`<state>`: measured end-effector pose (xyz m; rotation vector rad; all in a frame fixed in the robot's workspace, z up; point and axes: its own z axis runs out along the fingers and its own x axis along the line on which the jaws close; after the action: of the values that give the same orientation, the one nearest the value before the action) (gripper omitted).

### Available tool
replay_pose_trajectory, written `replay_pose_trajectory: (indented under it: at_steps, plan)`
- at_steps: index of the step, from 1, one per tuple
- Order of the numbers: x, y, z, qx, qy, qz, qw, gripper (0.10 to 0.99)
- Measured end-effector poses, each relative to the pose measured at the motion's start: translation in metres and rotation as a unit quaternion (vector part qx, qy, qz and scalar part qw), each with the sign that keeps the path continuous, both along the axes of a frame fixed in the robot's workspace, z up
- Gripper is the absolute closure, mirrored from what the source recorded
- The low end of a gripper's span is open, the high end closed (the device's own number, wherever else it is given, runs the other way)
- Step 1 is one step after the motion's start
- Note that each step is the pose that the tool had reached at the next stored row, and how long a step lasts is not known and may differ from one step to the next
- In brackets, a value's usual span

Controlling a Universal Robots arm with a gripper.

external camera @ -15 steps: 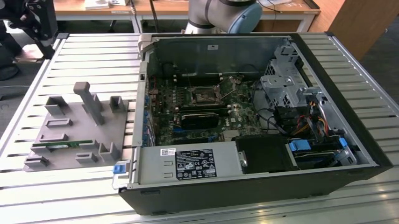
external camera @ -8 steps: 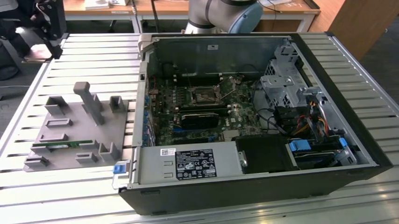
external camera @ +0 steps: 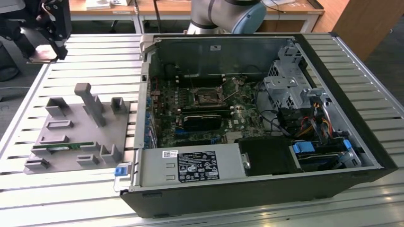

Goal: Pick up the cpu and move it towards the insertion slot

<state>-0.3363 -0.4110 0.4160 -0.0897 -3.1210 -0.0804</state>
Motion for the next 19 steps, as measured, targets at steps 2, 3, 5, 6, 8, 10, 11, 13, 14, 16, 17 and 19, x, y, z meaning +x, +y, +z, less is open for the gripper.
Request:
replay_pose_trajectory:
  at_steps: [2,3,5,6,8,10,11,13,14,16,17,19]
  plan:
    - [0.0019,0.0000,0.0000,0.0000,0.0000,0.000,1.0000,0.541]
    - [0.0031,0.0000,0.0000,0.0000,0.0000,0.000,1.0000,0.541]
    - [0.0056,0.0000,0.0000,0.0000,0.0000,0.000,1.0000,0.541]
    - [0.0069,0.0000,0.0000,0.0000,0.0000,0.000,1.0000,0.541]
    - [0.0091,0.0000,0.0000,0.0000,0.0000,0.000,1.0000,0.541]
    - [0.0114,0.0000,0.0000,0.0000,0.0000,0.000,1.0000,0.541]
    - [0.0123,0.0000,0.0000,0.0000,0.0000,0.000,1.0000,0.541]
    - [0.0144,0.0000,0.0000,0.0000,0.0000,0.000,1.0000,0.541]
    - [0.0152,0.0000,0.0000,0.0000,0.0000,0.000,1.0000,0.541]
    - [0.0169,0.0000,0.0000,0.0000,0.0000,0.000,1.0000,0.541]
    - [0.0177,0.0000,0.0000,0.0000,0.0000,0.000,1.0000,0.541]
    - [0.0197,0.0000,0.0000,0.0000,0.0000,0.000,1.0000,0.541]
